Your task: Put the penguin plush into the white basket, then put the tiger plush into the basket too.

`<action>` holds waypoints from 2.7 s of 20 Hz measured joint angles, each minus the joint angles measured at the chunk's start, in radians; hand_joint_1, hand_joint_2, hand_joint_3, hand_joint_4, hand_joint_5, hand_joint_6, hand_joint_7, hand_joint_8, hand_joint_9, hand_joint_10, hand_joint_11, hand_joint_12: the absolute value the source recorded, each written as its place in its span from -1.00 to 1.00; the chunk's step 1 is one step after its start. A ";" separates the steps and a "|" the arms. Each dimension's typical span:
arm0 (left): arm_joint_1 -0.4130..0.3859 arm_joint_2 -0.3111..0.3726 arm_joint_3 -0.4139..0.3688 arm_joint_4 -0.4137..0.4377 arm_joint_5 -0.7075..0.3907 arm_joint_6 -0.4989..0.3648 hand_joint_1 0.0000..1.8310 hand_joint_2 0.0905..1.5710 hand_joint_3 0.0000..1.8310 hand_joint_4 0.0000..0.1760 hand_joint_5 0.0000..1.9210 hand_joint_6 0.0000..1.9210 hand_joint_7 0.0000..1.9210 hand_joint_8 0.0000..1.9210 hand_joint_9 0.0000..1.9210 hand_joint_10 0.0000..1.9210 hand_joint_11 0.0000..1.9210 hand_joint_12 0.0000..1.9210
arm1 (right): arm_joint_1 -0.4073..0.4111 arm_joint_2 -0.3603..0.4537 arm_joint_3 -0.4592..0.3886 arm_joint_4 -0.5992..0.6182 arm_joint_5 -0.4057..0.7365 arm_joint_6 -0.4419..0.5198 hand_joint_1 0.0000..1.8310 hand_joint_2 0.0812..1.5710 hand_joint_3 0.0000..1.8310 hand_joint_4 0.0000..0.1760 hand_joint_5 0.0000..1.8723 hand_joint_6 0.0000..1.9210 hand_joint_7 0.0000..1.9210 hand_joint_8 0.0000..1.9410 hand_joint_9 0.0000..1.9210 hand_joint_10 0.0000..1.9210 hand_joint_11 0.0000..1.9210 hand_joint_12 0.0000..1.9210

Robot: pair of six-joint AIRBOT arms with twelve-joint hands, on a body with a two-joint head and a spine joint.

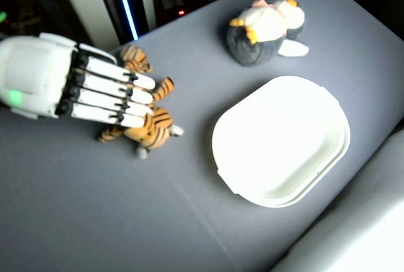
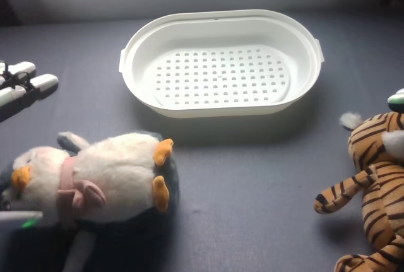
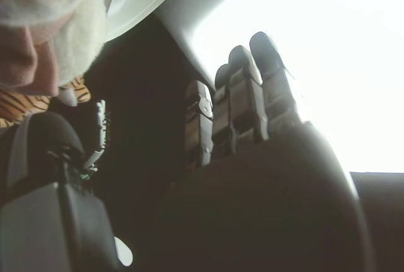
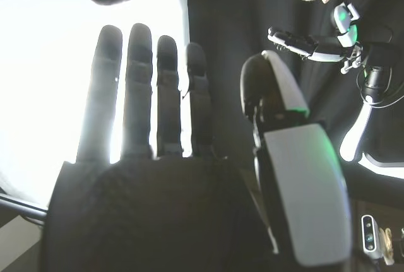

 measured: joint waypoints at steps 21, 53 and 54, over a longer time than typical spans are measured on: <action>-0.206 -0.122 0.117 -0.008 0.506 0.198 0.04 0.01 -1.00 1.00 -0.81 -1.00 -0.83 -1.00 -0.76 -0.99 -0.92 -0.21 | 0.002 -0.011 0.002 0.001 -0.004 0.016 -0.19 0.69 -1.00 -1.00 -0.43 -1.00 -0.44 -1.00 -0.38 -1.00 -0.36 -0.94; -0.946 -0.407 0.507 0.070 0.785 0.222 0.26 0.39 -1.00 -1.00 -0.01 0.05 -0.09 -0.56 0.01 -0.93 -0.28 -0.06 | 0.006 -0.036 0.039 0.007 -0.010 0.027 -0.11 0.69 -1.00 -1.00 -0.39 -1.00 -0.37 -1.00 -0.34 -1.00 -0.34 -0.99; -0.945 -0.407 0.508 0.067 0.813 0.222 0.23 0.24 -1.00 -1.00 -0.18 -0.62 -0.15 -0.85 -0.11 -0.98 -0.45 -0.05 | 0.006 -0.037 0.039 0.002 -0.011 0.027 -0.14 0.69 -1.00 -1.00 -0.39 -1.00 -0.37 -1.00 -0.34 -1.00 -0.34 -0.99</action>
